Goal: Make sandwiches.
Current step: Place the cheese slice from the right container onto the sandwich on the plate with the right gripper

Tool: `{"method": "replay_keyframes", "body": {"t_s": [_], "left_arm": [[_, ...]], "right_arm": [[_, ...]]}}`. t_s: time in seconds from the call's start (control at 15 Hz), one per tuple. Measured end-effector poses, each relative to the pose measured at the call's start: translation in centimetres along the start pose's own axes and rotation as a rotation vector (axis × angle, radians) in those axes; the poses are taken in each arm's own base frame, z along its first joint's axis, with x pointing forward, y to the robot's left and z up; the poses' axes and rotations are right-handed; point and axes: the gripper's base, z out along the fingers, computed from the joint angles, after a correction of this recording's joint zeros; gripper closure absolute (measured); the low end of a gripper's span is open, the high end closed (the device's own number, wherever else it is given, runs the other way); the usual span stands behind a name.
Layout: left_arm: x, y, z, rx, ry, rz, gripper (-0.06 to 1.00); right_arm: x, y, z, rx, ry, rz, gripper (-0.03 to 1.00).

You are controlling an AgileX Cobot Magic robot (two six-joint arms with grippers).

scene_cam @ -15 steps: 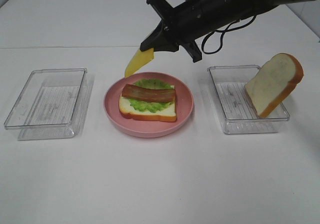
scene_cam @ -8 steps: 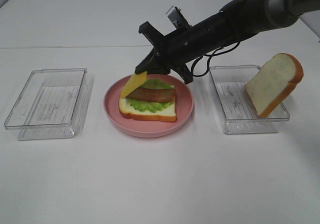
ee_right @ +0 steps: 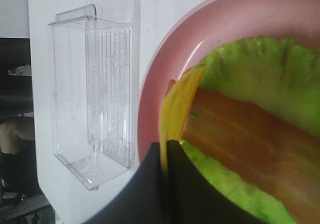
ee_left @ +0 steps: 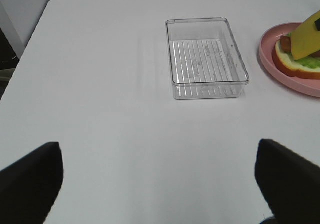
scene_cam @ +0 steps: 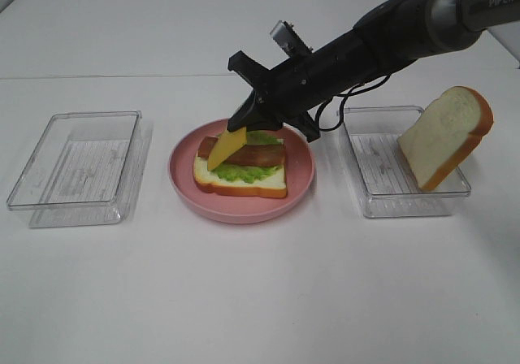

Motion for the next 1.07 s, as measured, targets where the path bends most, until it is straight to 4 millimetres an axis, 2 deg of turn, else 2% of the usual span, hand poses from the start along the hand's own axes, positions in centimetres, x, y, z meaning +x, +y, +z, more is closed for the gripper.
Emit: {"method": "replay_keyframes", "body": {"t_s": [0.53,0.67,0.73,0.8,0.93,1.07], "left_arm": [[0.0,0.0,0.0,0.000,0.000,0.000,-0.02],[0.0,0.0,0.0,0.000,0.000,0.000,-0.02],[0.0,0.0,0.0,0.000,0.000,0.000,-0.02],[0.0,0.0,0.0,0.000,0.000,0.000,-0.02],[0.0,0.0,0.0,0.000,0.000,0.000,-0.02],[0.0,0.0,0.0,0.000,0.000,0.000,-0.02]], "right_arm": [[0.1,-1.2,0.0,0.128,0.018,-0.064,0.94],[0.2,-1.4,-0.1,0.153,0.027,-0.066,0.78],[0.2,-1.5,-0.1,0.166,0.031,-0.065,0.66],[0.3,-1.6,-0.3,0.185,0.035,-0.080,0.47],[0.2,-1.0,-1.0,0.206,0.029,-0.122,0.38],[0.1,-0.2,-2.1,0.234,0.015,-0.158,0.36]]}}
